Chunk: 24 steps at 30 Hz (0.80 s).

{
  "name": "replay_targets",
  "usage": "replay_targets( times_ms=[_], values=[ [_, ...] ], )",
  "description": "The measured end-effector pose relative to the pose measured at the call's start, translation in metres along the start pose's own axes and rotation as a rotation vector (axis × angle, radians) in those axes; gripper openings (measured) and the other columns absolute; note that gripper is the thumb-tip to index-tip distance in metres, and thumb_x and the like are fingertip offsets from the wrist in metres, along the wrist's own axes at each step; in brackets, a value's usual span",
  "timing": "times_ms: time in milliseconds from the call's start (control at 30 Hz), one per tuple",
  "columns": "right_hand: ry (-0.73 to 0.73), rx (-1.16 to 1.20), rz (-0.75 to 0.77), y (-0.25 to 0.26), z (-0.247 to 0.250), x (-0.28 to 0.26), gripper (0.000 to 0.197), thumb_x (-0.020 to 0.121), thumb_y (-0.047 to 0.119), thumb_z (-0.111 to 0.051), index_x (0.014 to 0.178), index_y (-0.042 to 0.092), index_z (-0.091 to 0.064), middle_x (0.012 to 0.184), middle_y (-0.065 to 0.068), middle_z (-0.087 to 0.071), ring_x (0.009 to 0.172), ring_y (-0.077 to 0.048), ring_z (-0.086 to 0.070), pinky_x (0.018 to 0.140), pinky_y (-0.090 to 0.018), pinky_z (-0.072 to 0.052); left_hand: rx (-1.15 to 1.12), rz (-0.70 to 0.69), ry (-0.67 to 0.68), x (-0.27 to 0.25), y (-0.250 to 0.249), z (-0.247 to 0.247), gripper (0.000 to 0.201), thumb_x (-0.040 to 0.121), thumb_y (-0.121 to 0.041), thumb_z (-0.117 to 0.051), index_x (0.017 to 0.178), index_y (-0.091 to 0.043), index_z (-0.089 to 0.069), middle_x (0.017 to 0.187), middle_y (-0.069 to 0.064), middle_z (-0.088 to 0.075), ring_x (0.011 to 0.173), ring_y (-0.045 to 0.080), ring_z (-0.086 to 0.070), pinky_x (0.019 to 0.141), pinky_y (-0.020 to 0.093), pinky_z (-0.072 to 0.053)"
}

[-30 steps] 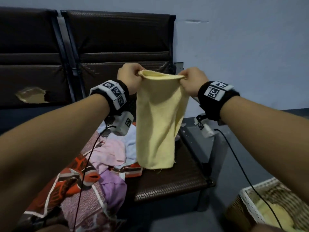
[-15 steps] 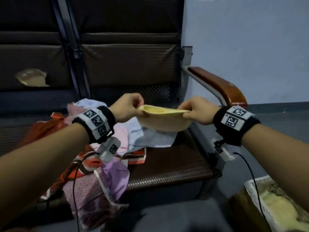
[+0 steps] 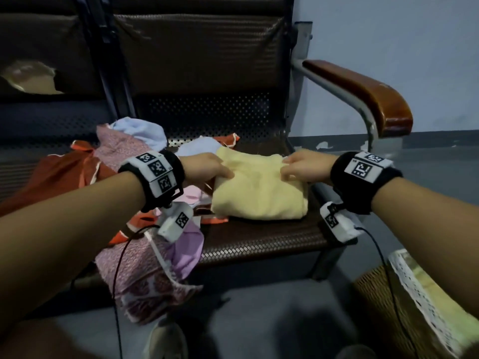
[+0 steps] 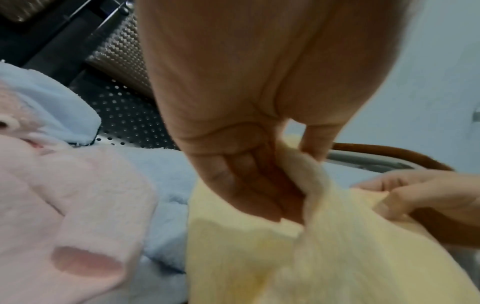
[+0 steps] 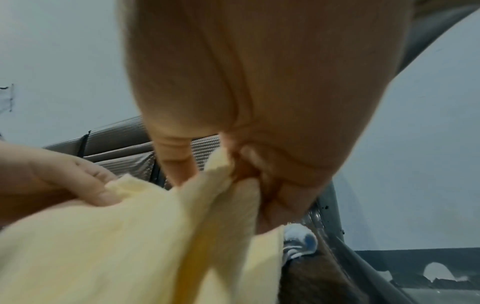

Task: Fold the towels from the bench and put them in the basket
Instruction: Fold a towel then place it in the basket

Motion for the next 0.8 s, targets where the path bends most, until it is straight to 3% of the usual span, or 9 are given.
replay_targets(
  times_ms=[167, 267, 367, 467, 567, 600, 667, 733, 800],
  values=[
    [-0.369, 0.125, 0.059, 0.0, 0.027, 0.038, 0.005, 0.089, 0.023, -0.065, 0.093, 0.027, -0.064, 0.091, 0.004, -0.068, 0.088, -0.018, -0.064, 0.076, -0.029, -0.049, -0.101, -0.082, -0.287, 0.045, -0.004, 0.032, 0.024, 0.1, -0.019, -0.056, 0.115, -0.002, -0.066, 0.103, 0.009, -0.068, 0.086, 0.02, -0.067, 0.068, 0.031, -0.057],
    [-0.464, 0.212, 0.094, 0.004, 0.029, 0.062, 0.013, 0.092, 0.02, -0.06, 0.104, 0.023, -0.065, 0.097, 0.005, -0.067, 0.096, -0.019, -0.064, 0.08, -0.028, -0.047, -0.087, -0.092, -0.441, 0.065, 0.0, 0.053, 0.026, 0.097, -0.023, -0.059, 0.109, -0.002, -0.069, 0.106, 0.015, -0.071, 0.097, 0.03, -0.07, 0.085, 0.043, -0.06],
    [-0.486, 0.201, 0.098, 0.007, 0.026, 0.081, 0.029, 0.093, 0.015, -0.056, 0.121, 0.019, -0.063, 0.118, 0.001, -0.065, 0.109, -0.019, -0.061, 0.088, -0.026, -0.046, -0.096, -0.067, -0.53, 0.08, 0.007, 0.062, 0.021, 0.096, -0.023, -0.061, 0.104, -0.007, -0.071, 0.093, 0.008, -0.072, 0.099, 0.03, -0.07, 0.089, 0.043, -0.059],
    [-0.459, 0.128, 0.124, 0.012, 0.021, 0.086, 0.04, 0.093, 0.02, -0.06, 0.134, 0.02, -0.056, 0.133, -0.002, -0.06, 0.122, -0.019, -0.057, 0.097, -0.025, -0.042, -0.083, -0.036, -0.574, 0.09, 0.014, 0.063, 0.036, 0.093, -0.023, -0.065, 0.127, -0.011, -0.063, 0.101, 0.005, -0.068, 0.099, 0.026, -0.067, 0.082, 0.034, -0.055],
    [-0.334, -0.057, 0.226, 0.021, 0.011, 0.075, 0.032, 0.092, 0.028, -0.063, 0.123, 0.024, -0.066, 0.126, 0.002, -0.066, 0.112, -0.013, -0.06, 0.095, -0.027, -0.045, 0.094, -0.129, -0.667, 0.079, 0.006, 0.07, 0.037, 0.085, -0.026, -0.074, 0.117, -0.016, -0.059, 0.099, 0.002, -0.064, 0.085, 0.017, -0.062, 0.069, 0.029, -0.047],
    [-0.251, -0.106, 0.253, 0.021, 0.004, 0.069, 0.025, 0.091, 0.032, -0.065, 0.115, 0.026, -0.07, 0.119, 0.004, -0.07, 0.103, -0.009, -0.062, 0.092, -0.026, -0.046, 0.117, -0.192, -0.647, 0.073, 0.002, 0.068, 0.03, 0.082, -0.024, -0.077, 0.107, -0.016, -0.061, 0.092, 0.0, -0.063, 0.078, 0.015, -0.06, 0.067, 0.029, -0.047],
    [-0.062, -0.225, 0.266, 0.015, -0.019, 0.057, 0.031, 0.087, 0.045, -0.069, 0.112, 0.028, -0.072, 0.115, 0.007, -0.071, 0.101, -0.007, -0.063, 0.094, -0.028, -0.049, 0.094, -0.27, -0.403, 0.065, 0.003, 0.044, 0.023, 0.079, -0.018, -0.083, 0.092, -0.016, -0.064, 0.089, 0.002, -0.066, 0.079, 0.016, -0.061, 0.078, 0.034, -0.053],
    [0.051, -0.382, 0.247, 0.005, -0.039, 0.046, 0.063, 0.078, 0.057, -0.074, 0.131, 0.025, -0.062, 0.133, 0.006, -0.062, 0.12, -0.012, -0.057, 0.106, -0.028, -0.042, 0.279, -0.284, -0.153, 0.054, 0.016, 0.012, 0.034, 0.075, -0.028, -0.086, 0.104, -0.021, -0.069, 0.108, 0.0, -0.07, 0.1, 0.017, -0.063, 0.099, 0.039, -0.051],
    [0.09, -0.493, 0.228, -0.003, -0.047, 0.039, 0.086, 0.076, 0.056, -0.077, 0.147, 0.02, -0.045, 0.148, 0.002, -0.049, 0.135, -0.018, -0.046, 0.111, -0.027, -0.033, 0.589, -0.302, -0.111, 0.043, 0.029, -0.006, 0.067, 0.07, -0.041, -0.087, 0.129, -0.026, -0.06, 0.132, -0.004, -0.059, 0.121, 0.016, -0.054, 0.109, 0.036, -0.042]
  ],
)
Point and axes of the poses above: each hand's wrist, its own x-axis towards the middle knuckle, its own z-axis out of the back of the hand, y = z × x, the point moved 8 cm from there along x, towards the middle knuckle
